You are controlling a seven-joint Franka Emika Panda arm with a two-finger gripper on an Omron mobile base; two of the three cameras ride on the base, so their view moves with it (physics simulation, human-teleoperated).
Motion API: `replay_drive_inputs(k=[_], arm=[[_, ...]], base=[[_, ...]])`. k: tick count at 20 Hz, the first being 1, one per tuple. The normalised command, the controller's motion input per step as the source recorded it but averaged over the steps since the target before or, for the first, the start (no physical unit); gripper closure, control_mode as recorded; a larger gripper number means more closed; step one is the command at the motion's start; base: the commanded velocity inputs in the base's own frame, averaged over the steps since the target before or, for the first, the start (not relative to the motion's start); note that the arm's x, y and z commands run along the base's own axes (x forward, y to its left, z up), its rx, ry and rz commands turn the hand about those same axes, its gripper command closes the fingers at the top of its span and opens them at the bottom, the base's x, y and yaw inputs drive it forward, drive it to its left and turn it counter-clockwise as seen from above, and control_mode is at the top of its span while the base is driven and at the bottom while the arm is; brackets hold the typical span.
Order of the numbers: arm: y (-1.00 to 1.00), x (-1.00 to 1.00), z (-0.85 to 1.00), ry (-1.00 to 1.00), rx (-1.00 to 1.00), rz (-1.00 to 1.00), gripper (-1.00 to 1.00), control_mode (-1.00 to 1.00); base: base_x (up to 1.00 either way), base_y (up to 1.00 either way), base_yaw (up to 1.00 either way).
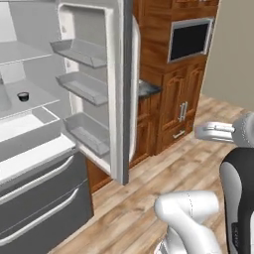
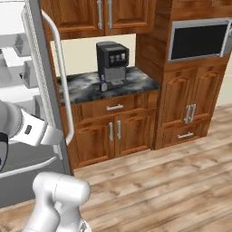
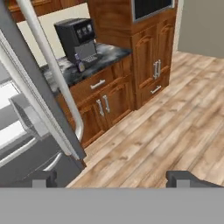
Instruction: Place the condiment bottle and mustard from the counter to the top shelf of the fridge. If the existing items in the fridge are on the top shelf, move them to other shelves.
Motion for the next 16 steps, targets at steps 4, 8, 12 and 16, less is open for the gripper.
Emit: replay_drive_inputs(k=[4, 8, 12, 16], arm=[[0.00, 0.00, 0.00, 0.00, 0.00, 0.00, -1.00, 1.00], [0.00, 0.00, 0.00, 0.00, 0.00, 0.00, -1.00, 1.00], [0.00, 0.00, 0.00, 0.00, 0.00, 0.00, -1.00, 1.00], [0.00, 0.00, 0.00, 0.00, 0.00, 0.00, -1.00, 1.00]], base=[[0.77, -1.00, -0.21], [1.00, -0.92, 0.03], [1.00, -0.78, 0.23], [1.00, -0.46, 0.52]])
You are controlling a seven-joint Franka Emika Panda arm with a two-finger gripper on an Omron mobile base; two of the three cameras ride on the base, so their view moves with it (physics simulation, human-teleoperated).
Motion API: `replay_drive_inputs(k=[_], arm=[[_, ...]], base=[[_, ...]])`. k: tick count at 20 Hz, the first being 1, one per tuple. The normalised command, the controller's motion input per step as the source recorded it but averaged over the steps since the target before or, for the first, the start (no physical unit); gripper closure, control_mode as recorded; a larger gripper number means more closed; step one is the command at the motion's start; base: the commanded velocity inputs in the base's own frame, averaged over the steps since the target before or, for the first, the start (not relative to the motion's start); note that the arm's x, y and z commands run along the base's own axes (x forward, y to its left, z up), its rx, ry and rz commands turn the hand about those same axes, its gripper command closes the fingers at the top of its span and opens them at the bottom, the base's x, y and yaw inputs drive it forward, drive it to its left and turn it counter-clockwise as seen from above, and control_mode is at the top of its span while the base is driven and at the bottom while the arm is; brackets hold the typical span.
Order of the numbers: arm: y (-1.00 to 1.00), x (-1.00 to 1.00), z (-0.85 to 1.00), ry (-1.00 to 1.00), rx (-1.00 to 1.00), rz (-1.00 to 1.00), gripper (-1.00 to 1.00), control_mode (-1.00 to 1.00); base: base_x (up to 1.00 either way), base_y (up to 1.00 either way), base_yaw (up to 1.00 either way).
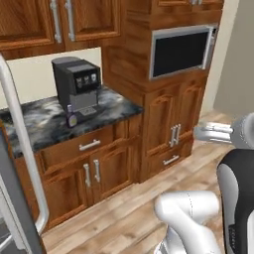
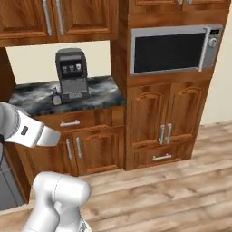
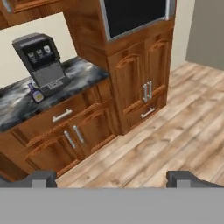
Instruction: Place the condiment bottle and mustard from the counter to the top shelf of the fridge. If the existing items in the fridge are on the top shelf, move them to other shelves.
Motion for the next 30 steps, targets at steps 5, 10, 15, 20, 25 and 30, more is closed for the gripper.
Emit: replay_drive_inputs(k=[5, 10, 15, 20, 25, 30], arm=[[0.00, 0.00, 0.00, 0.00, 0.00, 0.00, -1.00, 1.00], [0.00, 0.00, 0.00, 0.00, 0.00, 0.00, -1.00, 1.00], [0.00, 0.00, 0.00, 0.00, 0.00, 0.00, -1.00, 1.00], [0.00, 0.00, 0.00, 0.00, 0.00, 0.00, -1.00, 1.00], [0.00, 0.00, 0.00, 0.00, 0.00, 0.00, -1.00, 1.00], [0.00, 0.22, -0.45, 0.01, 0.00, 0.11, -1.00, -1.00]], base=[[1.00, -0.20, 0.71], [1.00, -0.18, 0.70], [0.63, -0.22, 0.28], [0.53, -0.04, 0.15], [0.22, 0.00, 0.19], [0.00, 0.00, 0.03]])
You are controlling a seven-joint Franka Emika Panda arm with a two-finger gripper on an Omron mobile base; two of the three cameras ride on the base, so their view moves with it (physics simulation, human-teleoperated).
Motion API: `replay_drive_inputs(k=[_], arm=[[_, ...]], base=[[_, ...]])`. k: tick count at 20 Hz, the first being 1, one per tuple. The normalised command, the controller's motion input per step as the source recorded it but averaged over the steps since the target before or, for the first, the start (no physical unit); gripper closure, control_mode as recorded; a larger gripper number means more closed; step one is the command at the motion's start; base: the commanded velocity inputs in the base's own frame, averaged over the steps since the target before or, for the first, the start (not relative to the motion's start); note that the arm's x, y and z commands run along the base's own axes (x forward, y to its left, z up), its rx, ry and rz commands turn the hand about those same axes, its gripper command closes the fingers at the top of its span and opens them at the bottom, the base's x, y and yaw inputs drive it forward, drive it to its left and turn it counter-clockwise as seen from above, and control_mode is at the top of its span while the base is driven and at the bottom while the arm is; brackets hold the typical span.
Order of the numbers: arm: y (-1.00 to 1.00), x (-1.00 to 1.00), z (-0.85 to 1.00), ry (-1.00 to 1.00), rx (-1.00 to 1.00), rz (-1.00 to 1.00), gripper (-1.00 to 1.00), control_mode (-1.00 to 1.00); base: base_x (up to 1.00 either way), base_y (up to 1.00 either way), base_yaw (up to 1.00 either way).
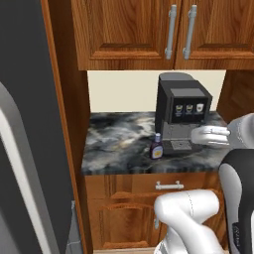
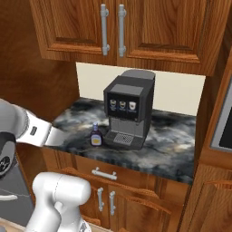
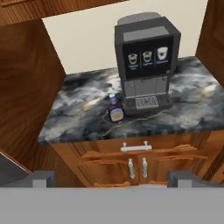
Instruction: Place the condiment bottle and mustard from the counter to the top shelf of the fridge. If the existing items in the fridge are on the top shelf, move them to other shelves.
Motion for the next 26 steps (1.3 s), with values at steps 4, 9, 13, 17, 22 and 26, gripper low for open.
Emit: replay_drive_inputs(k=[4, 9, 13, 17, 22, 26], arm=[[0.00, 0.56, -0.61, 0.01, -0.01, 0.15, -1.00, -1.00], [0.00, 0.90, -0.36, 0.00, -0.03, 0.04, -1.00, -1.00], [-0.01, 0.71, -0.44, 0.05, -0.02, 0.00, -1.00, -1.00], [0.00, 0.49, -0.64, 0.10, -0.04, 0.00, -1.00, -1.00], [0.00, 0.38, -0.54, 0.09, -0.03, 0.00, -1.00, -1.00], [0.00, 0.28, -0.32, 0.03, -0.01, 0.00, -1.00, -1.00]], base=[[0.00, 0.00, 0.00], [0.00, 0.00, 0.00], [0.00, 0.00, 0.00], [0.00, 0.00, 0.00], [0.00, 0.00, 0.00], [0.00, 0.00, 0.00]])
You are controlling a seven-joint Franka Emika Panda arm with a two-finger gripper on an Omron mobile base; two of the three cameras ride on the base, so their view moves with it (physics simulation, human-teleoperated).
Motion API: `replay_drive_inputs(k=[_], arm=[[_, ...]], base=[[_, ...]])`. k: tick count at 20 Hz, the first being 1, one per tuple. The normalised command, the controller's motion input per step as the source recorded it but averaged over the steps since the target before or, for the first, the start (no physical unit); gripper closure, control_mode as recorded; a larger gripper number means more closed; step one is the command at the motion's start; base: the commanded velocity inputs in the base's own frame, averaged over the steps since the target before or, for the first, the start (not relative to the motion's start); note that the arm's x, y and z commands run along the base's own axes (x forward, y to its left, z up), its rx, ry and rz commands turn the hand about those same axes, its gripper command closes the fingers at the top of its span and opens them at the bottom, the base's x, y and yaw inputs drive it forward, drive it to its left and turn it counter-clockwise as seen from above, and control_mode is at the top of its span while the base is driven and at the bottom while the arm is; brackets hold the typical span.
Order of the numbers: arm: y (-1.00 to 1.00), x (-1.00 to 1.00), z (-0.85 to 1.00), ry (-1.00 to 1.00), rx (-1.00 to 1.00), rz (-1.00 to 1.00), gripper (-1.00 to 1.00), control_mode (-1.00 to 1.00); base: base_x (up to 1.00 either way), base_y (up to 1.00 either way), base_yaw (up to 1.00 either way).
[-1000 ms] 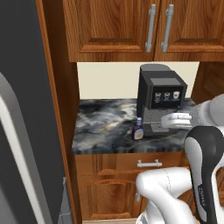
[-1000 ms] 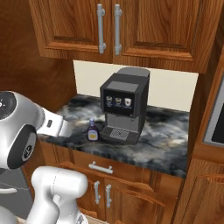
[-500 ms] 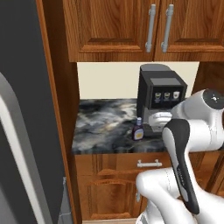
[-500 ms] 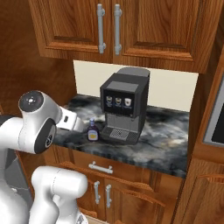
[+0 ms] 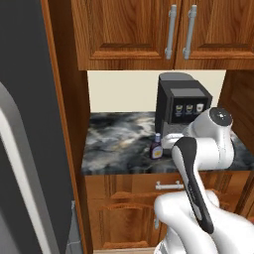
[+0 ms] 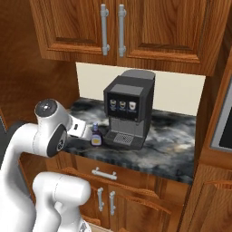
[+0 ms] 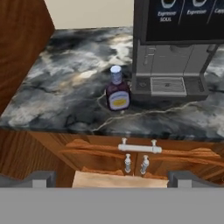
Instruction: Place the condiment bottle and mustard from the counter to the top shelf of the fridge. If the existing items in the fridge are on the top shelf, move them to other shelves.
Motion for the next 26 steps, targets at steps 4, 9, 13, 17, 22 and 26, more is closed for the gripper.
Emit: replay_drive_inputs(k=[4, 9, 13, 17, 22, 26], arm=[[0.00, 0.16, -0.11, 0.00, -0.01, 0.00, -1.00, -1.00], [0.00, 0.18, -0.03, 0.00, -0.01, -0.01, -1.00, -1.00], [0.00, 0.23, -0.05, -0.03, -0.03, -0.01, -1.00, -1.00], [0.00, 0.29, -0.08, -0.01, -0.03, -0.01, -1.00, -1.00], [-0.02, 0.31, -0.11, 0.00, -0.01, -0.01, -1.00, -1.00], [-0.07, 0.26, -0.14, 0.00, 0.00, -0.01, -1.00, -1.00]], base=[[0.00, 0.00, 0.00], [0.00, 0.00, 0.00], [0.00, 0.00, 0.00], [0.00, 0.00, 0.00], [0.00, 0.00, 0.00], [0.00, 0.00, 0.00]])
